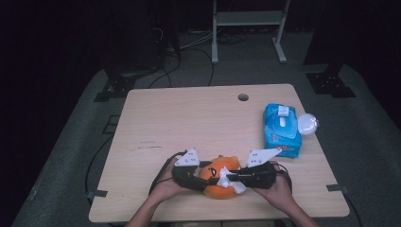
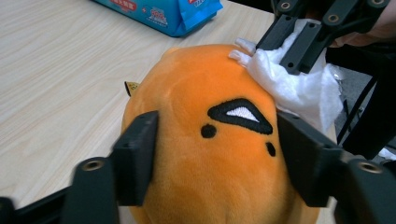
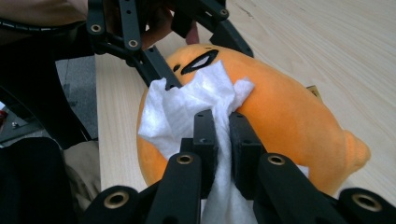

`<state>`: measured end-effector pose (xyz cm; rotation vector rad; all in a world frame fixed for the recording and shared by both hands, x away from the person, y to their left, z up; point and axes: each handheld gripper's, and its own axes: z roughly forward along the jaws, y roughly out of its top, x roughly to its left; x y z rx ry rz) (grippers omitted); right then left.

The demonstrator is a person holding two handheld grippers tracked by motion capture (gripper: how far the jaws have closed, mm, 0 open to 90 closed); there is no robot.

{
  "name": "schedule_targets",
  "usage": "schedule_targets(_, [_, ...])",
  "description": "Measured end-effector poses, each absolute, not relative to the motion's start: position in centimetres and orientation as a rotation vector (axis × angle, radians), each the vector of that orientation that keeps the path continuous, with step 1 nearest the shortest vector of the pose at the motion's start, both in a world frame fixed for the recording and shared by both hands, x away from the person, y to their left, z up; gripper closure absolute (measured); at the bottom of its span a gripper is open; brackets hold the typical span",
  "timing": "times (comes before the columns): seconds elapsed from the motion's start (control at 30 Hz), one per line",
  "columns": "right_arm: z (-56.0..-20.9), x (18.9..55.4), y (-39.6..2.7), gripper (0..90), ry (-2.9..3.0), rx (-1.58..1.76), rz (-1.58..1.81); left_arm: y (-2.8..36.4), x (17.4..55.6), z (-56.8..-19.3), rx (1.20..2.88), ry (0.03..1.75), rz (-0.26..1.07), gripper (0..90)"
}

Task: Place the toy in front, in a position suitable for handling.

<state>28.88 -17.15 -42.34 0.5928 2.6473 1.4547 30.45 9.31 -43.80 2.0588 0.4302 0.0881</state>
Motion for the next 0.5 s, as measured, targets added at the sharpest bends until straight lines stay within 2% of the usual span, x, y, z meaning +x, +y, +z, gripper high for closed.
schedule_targets(0.13, [-41.8,28.8,-18.2,82.2,2.615,0.624,1.467,8.5,30.2,-42.6,2.075,0.404,0.13,58.1])
schedule_targets(0.17, [-41.8,28.8,-18.2,82.2,2.615,0.624,1.467,8.5,30.2,-42.6,2.075,0.404,0.13,60.2])
schedule_targets(0.5, [-39.2,30.0,-19.9,82.3,2.488,0.672,1.545,7.6,32.4,-40.2,2.002,0.352,0.203,62.6])
